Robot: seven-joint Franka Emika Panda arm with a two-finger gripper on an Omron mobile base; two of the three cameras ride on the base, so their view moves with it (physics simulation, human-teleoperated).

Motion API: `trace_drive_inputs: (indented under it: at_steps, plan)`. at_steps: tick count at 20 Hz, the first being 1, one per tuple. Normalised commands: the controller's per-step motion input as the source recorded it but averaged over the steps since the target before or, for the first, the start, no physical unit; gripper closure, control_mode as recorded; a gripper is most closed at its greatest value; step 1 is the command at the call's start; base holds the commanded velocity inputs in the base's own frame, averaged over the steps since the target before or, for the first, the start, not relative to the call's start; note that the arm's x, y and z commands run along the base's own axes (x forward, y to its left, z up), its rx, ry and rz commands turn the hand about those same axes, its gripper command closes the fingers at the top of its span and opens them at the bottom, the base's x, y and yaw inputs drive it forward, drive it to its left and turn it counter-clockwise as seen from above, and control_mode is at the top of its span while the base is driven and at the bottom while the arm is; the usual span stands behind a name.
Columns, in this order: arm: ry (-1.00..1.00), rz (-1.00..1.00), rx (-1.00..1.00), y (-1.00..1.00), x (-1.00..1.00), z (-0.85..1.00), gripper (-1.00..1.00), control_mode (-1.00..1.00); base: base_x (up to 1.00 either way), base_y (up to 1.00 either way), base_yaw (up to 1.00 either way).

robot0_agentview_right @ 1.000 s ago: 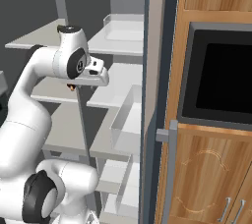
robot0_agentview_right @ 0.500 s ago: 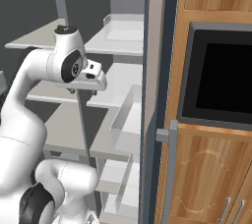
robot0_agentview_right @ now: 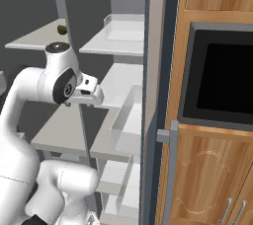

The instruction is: Pick up the frozen steak from the freezer, place it on any shelf in the fridge, and close the fridge and freezer doors when done.

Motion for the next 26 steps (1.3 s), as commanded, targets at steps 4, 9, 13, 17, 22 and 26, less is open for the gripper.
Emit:
trace_drive_inputs:
  at_steps: [4,9,13,17,22,26]
  plan:
    - [-0.02,0.00,0.00,0.00,-0.02,-0.04,-1.00,-1.00,0.00,0.00,0.00]
    - [0.00,0.00,0.00,0.00,-0.03,0.00,-1.00,-1.00,0.00,0.00,0.00]
    - [0.00,0.00,0.00,0.12,-0.20,0.00,-1.00,-1.00,0.00,0.00,0.00]
    - [0.00,0.00,0.00,0.31,-0.05,0.00,-1.00,-1.00,0.00,0.00,0.00]
    - [0.00,0.00,0.00,0.40,0.00,0.00,-1.00,-1.00,0.00,0.00,0.00]
    - [0.00,0.00,0.00,0.33,0.00,0.00,-1.00,-1.00,0.00,0.00,0.00]
